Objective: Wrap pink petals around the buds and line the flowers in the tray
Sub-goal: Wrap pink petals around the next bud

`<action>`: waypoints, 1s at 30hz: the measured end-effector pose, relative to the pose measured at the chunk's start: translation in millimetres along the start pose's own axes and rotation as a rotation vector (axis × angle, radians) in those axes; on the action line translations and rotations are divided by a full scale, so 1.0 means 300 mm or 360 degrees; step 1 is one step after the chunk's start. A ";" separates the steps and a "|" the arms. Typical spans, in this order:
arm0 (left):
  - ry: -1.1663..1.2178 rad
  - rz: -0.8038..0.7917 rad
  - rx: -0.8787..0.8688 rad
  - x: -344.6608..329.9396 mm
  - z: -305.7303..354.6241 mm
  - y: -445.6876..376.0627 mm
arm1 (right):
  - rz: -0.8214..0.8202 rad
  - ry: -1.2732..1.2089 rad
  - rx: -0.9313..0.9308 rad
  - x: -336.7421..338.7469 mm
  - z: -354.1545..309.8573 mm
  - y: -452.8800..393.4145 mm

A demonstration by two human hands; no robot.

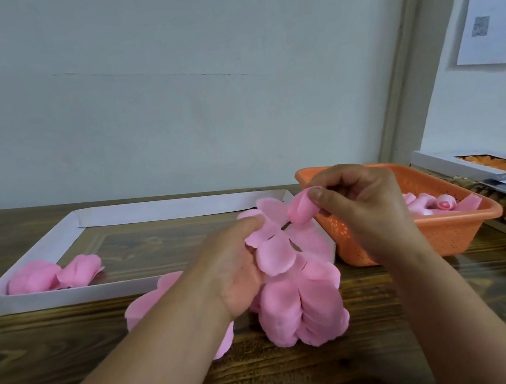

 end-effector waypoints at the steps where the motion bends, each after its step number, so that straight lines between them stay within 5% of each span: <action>1: 0.0038 -0.0044 0.0034 0.000 -0.001 0.005 | 0.0011 0.0008 -0.0005 0.001 0.000 0.000; 7: 0.0070 -0.0056 0.0078 -0.005 -0.013 0.022 | -0.0062 0.0109 0.0002 -0.025 -0.020 0.010; 15: -0.0227 0.0228 -0.0303 0.021 -0.016 0.005 | -0.0158 0.0475 0.0078 -0.069 -0.030 0.024; 23: -0.0080 -0.0035 -0.0234 -0.005 -0.025 0.014 | -0.0174 0.0576 0.0050 -0.092 -0.027 0.030; 30: -0.0269 0.0423 -0.0256 0.035 -0.025 0.002 | -0.0209 0.0572 0.0072 -0.114 -0.042 0.039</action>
Point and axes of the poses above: each hand's wrist, its own y-axis away from the middle knuckle, its own x-axis out of the back of the hand, z = x × y, the point moved 3 cm from there along -y, towards the middle knuckle, and after that the axes turned 4 degrees about y, right-handed, at the moved point
